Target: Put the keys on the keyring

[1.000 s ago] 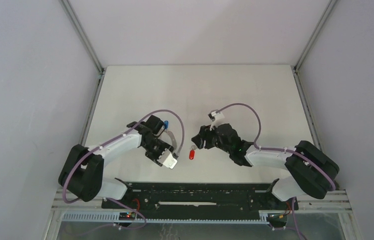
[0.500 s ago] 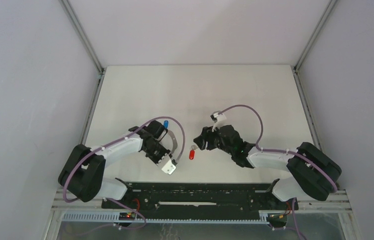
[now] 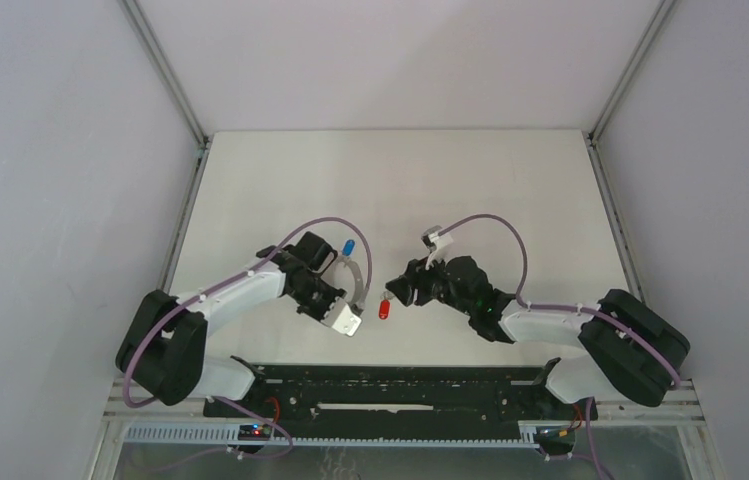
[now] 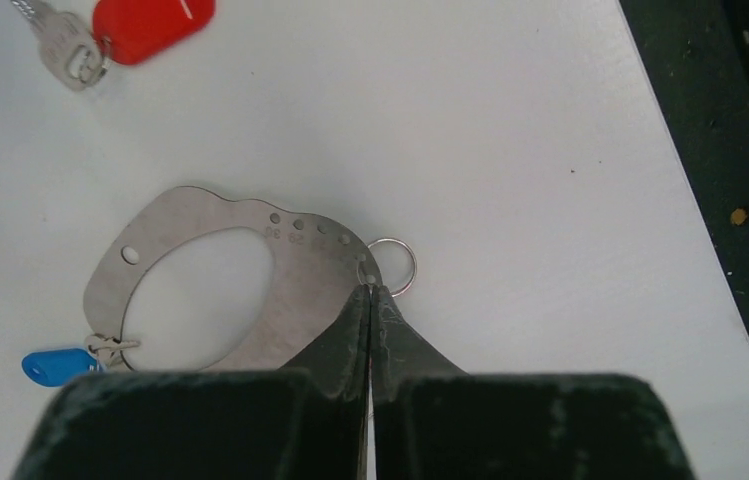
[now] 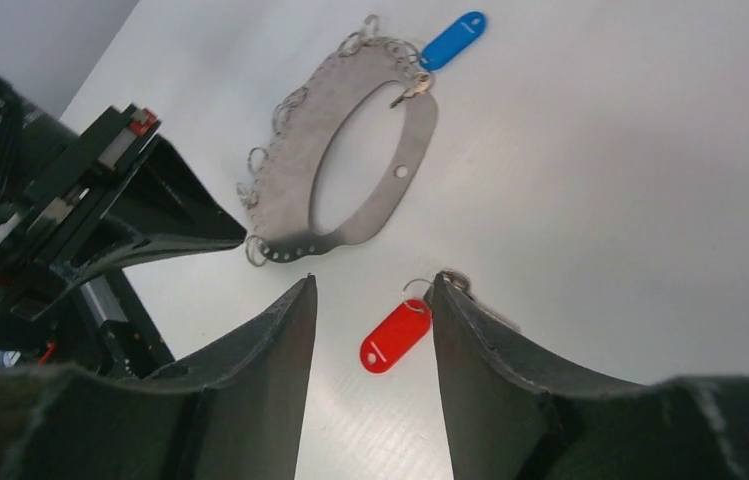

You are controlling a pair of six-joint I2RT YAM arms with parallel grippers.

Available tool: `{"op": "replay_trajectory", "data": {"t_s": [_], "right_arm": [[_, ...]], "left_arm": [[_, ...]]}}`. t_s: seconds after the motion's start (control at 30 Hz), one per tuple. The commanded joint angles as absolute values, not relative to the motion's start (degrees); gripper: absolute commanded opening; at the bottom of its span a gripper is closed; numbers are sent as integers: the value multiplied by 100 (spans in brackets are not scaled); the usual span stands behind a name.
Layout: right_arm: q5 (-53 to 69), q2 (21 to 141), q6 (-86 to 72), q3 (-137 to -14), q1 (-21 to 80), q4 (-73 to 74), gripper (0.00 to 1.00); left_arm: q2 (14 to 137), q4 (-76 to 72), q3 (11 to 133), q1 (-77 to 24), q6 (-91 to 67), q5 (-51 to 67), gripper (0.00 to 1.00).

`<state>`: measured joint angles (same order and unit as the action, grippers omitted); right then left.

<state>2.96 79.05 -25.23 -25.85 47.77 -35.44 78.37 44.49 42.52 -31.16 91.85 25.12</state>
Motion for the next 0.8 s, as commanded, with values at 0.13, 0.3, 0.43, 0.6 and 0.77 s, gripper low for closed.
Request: {"op": "replay_trajectory", "data": {"t_s": [0.13,0.3,0.43,0.6,0.77], "right_arm": [[814,8258,-1881,-2584,5347,-4355,60],[689,8500,-2070,-2584,5441,-4511,60],[654,8487,-2267,-2526,5337,-4608,61],[832,8569,-2452,-2462,5169,-4743,63],[1046,8615,-2602,-2366,5018,-4906,63]], "left_arm": [[7638,4900,4638,-2848,8774,3407,0],[7177,4631,3888,-2802,10417,3127,24],[6795,3644,3144,-2804,11630,3066,31],[6846,3026,2802,-2804,12618,3012,40],[7148,2895,2823,-2812,13020,2597,40]]}}
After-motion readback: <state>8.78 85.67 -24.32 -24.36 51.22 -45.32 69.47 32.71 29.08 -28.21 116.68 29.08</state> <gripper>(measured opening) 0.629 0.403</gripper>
